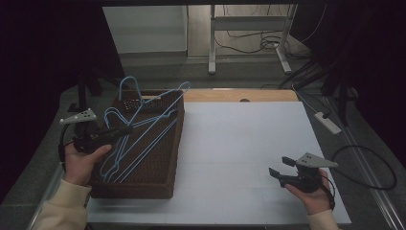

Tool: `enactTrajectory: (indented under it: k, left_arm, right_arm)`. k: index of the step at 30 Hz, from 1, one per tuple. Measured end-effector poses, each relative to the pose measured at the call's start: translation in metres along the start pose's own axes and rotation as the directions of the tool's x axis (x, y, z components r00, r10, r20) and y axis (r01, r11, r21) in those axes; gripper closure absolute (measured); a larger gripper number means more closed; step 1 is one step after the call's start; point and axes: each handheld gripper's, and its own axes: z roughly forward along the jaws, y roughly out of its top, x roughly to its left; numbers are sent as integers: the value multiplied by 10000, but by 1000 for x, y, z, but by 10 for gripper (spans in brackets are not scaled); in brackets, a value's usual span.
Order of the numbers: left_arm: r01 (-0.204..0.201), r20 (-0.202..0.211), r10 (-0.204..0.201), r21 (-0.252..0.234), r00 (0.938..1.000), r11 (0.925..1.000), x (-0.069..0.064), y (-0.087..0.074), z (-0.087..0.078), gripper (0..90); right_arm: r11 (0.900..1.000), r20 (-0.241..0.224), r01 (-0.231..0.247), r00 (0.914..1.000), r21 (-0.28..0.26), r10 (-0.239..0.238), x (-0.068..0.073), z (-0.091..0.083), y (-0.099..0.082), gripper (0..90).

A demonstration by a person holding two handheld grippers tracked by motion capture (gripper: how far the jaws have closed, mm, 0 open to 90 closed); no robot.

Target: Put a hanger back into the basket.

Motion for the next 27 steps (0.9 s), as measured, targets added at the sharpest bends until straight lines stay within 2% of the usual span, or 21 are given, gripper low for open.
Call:
enactTrajectory:
  k: [11,12,16,27]
  left_arm:
    - [32,-160,-24,538,9999,9985,21,-13,-5,866]
    - [94,-298,-75,634,9995,9979,24,-15,-4,866]
    - [223,-428,-193,715,9989,9972,28,-16,-3,866]
    - [336,-538,-258,1513,9982,9879,37,-21,15,866]
  right_arm:
    - [10000,19,12,10000,43,-12,0,1,0,295]
    - [10000,19,21,10000,60,-21,0,1,0,294]
    - [10000,30,36,10000,55,-36,1,1,0,294]
    - [9999,54,25,10000,132,-25,0,2,-1,290]
